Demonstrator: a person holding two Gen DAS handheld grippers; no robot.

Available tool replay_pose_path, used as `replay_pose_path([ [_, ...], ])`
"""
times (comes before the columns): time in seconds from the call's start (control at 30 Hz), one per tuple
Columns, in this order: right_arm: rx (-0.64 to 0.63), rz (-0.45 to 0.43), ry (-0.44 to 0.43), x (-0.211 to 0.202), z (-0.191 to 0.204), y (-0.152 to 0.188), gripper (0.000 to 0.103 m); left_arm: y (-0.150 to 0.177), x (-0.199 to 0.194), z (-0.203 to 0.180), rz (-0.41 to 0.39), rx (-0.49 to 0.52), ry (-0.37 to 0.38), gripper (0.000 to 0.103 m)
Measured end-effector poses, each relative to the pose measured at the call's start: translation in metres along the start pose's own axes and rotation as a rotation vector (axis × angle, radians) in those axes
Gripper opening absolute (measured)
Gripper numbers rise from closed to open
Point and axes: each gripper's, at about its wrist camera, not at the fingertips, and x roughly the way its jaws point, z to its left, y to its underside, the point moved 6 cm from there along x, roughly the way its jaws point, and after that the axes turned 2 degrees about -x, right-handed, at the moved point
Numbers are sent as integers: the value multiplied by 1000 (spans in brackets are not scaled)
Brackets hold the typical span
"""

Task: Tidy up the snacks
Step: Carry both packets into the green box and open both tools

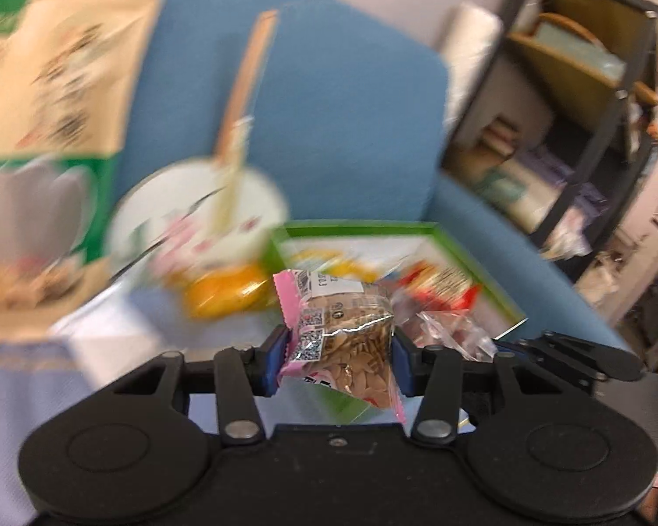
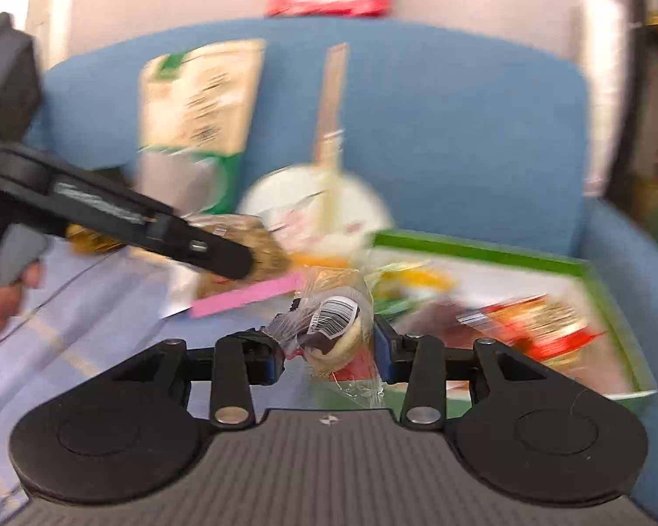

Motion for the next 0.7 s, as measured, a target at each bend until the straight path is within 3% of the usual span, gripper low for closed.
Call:
replay_pose_path([
  [0.23, 52, -22, 191, 6, -87, -5, 69, -38, 57, -52, -20, 32, 38, 63],
  [0.43, 102, -33, 266, 19, -133, 1, 69, -45, 114, -71, 7, 40, 38, 65],
  [0.5, 112, -31, 264, 26, -139, 5, 70, -44, 132, -74, 16, 40, 35, 71],
  [0.53, 114, -29, 252, 30, -140, 8, 70, -43, 137, -74, 18, 42, 35, 81],
  [0.57, 112, -19, 234, 35, -140, 12, 72, -41, 141, -74, 11, 46, 33, 96],
  [0.6, 104, 7, 218, 39, -138, 17, 83, -39, 144, -73, 0, 46, 33, 103],
  [0.67, 85, 71, 211, 49, -135, 27, 103, -35, 142, -70, -13, 27, 17, 103],
  [0.7, 71, 62, 224, 49, -134, 31, 103, -33, 138, -67, -31, 17, 12, 103],
])
